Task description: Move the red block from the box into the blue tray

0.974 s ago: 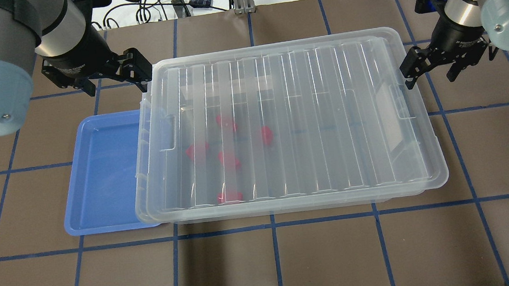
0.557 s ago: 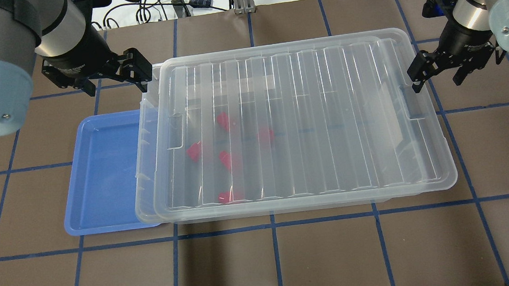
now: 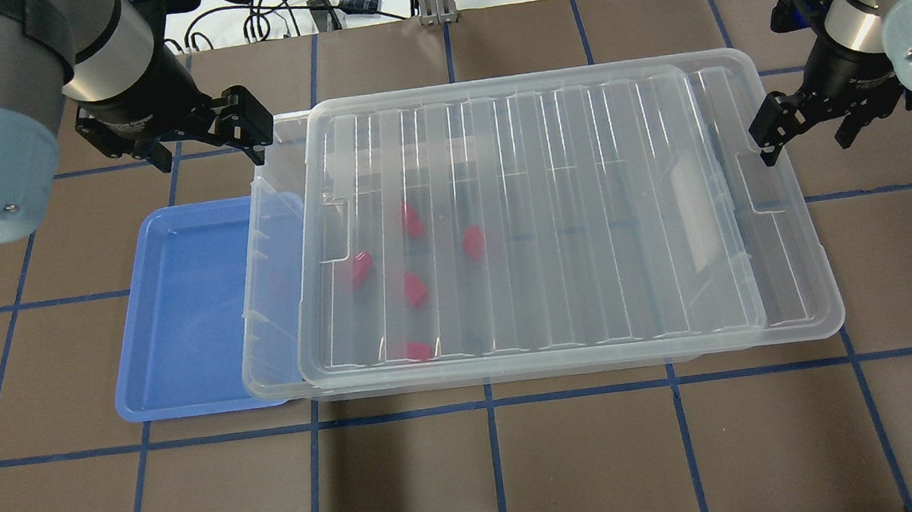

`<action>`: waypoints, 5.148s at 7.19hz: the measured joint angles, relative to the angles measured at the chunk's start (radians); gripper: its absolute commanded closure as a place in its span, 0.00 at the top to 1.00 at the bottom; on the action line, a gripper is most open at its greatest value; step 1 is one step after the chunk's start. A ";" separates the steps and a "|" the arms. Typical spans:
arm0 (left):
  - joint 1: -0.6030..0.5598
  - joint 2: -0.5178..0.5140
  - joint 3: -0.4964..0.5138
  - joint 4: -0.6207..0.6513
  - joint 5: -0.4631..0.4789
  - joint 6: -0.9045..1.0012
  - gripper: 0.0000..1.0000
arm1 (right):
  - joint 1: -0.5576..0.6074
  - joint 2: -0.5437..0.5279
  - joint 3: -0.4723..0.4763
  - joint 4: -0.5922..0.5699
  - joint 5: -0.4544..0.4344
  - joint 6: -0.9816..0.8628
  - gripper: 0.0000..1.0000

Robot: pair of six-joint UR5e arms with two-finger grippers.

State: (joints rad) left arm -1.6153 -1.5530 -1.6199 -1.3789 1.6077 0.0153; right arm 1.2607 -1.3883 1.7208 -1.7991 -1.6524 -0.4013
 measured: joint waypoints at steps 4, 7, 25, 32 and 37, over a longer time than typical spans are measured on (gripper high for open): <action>0.001 0.007 0.003 0.001 -0.001 0.000 1.00 | -0.061 0.004 -0.001 -0.002 -0.007 -0.066 1.00; 0.000 0.023 -0.002 -0.023 0.000 0.000 1.00 | -0.110 0.006 -0.002 -0.002 -0.018 -0.114 1.00; -0.127 -0.268 -0.067 0.133 -0.079 -0.071 1.00 | -0.207 -0.018 -0.054 0.010 -0.023 -0.221 1.00; -0.133 -0.332 -0.088 0.187 -0.080 -0.073 1.00 | 0.074 -0.101 -0.191 0.160 0.053 0.137 1.00; -0.135 -0.369 -0.157 0.312 -0.081 -0.065 1.00 | 0.096 -0.112 -0.199 0.184 0.068 0.145 1.00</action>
State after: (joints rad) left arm -1.7502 -1.9221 -1.7773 -1.0670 1.5267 -0.0494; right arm 1.3570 -1.5007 1.5217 -1.6156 -1.5847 -0.2565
